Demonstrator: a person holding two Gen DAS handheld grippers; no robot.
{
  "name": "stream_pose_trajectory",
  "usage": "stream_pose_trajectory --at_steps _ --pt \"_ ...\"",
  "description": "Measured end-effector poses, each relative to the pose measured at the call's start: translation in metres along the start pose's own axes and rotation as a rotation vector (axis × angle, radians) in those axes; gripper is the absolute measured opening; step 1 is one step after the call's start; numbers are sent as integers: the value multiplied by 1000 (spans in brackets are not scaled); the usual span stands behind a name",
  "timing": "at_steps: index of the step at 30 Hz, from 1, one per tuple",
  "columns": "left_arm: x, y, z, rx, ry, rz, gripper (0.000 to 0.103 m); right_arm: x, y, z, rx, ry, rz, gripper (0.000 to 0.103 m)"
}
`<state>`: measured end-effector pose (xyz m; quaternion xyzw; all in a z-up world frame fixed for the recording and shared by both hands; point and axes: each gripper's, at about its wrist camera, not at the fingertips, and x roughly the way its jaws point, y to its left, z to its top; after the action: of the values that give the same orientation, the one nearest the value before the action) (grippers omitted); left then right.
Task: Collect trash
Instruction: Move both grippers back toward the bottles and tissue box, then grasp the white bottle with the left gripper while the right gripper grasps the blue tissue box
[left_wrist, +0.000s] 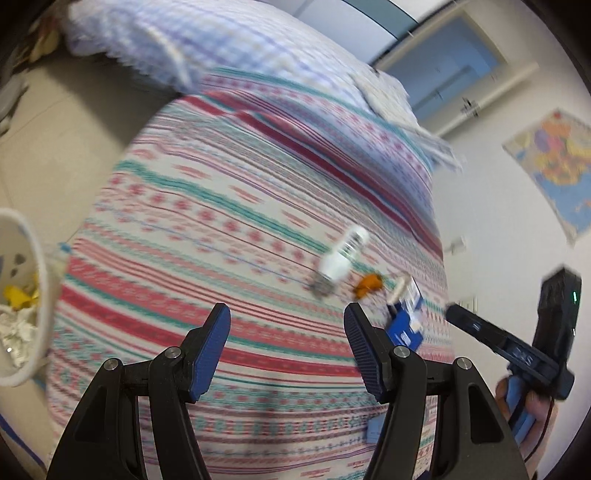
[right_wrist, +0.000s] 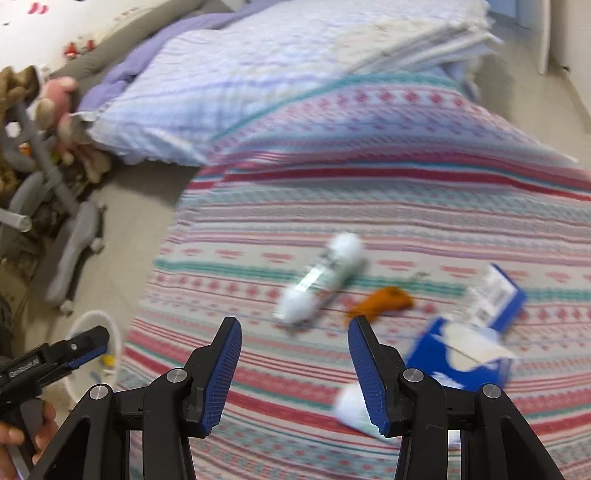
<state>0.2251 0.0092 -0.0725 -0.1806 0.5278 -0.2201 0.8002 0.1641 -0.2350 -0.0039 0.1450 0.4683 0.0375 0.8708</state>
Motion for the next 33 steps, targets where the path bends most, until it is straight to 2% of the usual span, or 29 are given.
stream_pose_trajectory --at_steps 3,5,8,16,20,24,26,28,33 --pt "19 -32 -14 74 44 -18 67 11 -18 0 23 52 -23 53" --pt "39 -52 -27 98 114 -49 67 19 -28 0 5 85 -57 53" --pt "68 -73 -44 79 207 -84 67 28 -42 0 5 115 -87 53" --pt "124 -110 -75 9 322 -116 67 12 -86 14 100 74 -99 53" --pt "144 -113 -77 -57 324 -101 67 10 -106 11 141 83 -121 53" --pt "155 -116 -72 -112 282 -98 63 2 -115 6 146 83 -126 53" --pt "158 -120 -69 -101 258 -80 54 -1 -120 3 142 83 -129 53" --pt "163 -121 -67 -107 248 -73 38 -3 -125 2 146 81 -130 53" --pt "177 -127 -64 -137 249 -91 37 -8 -134 0 153 81 -123 53"
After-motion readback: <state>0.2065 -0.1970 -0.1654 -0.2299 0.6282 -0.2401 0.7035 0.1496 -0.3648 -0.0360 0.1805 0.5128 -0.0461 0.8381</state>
